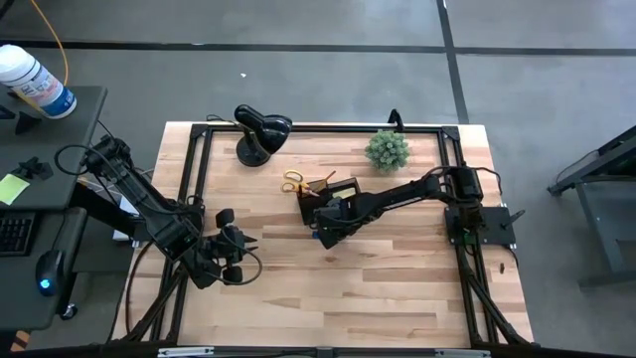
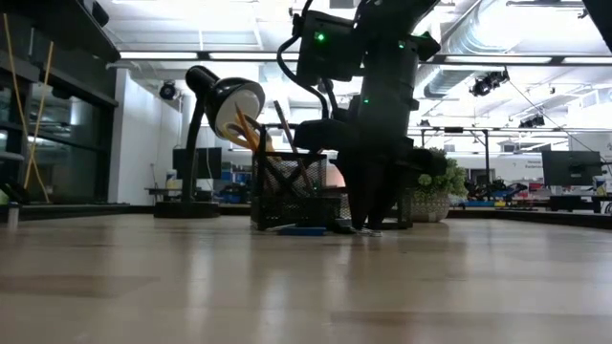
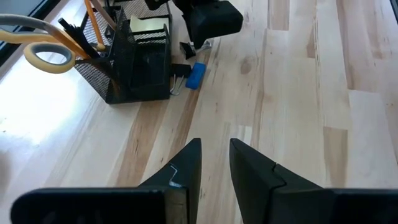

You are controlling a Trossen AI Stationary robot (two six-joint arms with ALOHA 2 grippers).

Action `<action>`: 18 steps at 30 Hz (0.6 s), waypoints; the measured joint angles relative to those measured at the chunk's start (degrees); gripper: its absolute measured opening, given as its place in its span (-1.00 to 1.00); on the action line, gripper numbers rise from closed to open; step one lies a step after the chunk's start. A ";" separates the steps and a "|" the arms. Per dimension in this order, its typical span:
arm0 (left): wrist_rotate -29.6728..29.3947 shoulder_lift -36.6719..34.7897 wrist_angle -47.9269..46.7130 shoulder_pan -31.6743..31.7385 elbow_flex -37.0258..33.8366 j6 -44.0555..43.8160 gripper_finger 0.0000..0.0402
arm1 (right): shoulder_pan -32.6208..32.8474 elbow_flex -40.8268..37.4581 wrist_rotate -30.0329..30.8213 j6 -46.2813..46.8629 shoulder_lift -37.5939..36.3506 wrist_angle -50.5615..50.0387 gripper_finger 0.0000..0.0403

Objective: Pick and place office supplies into organizer
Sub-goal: Put the right black binder clip into the black desk organizer

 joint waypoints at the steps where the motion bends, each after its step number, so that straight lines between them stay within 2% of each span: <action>1: 0.00 0.00 0.00 0.00 0.00 0.00 -0.64 | 0.00 0.00 -0.03 0.00 0.00 0.05 -0.51; 18: -0.46 0.00 -0.08 0.02 0.00 -0.02 -0.64 | 1.66 0.02 -2.08 -1.63 -0.03 0.87 -0.51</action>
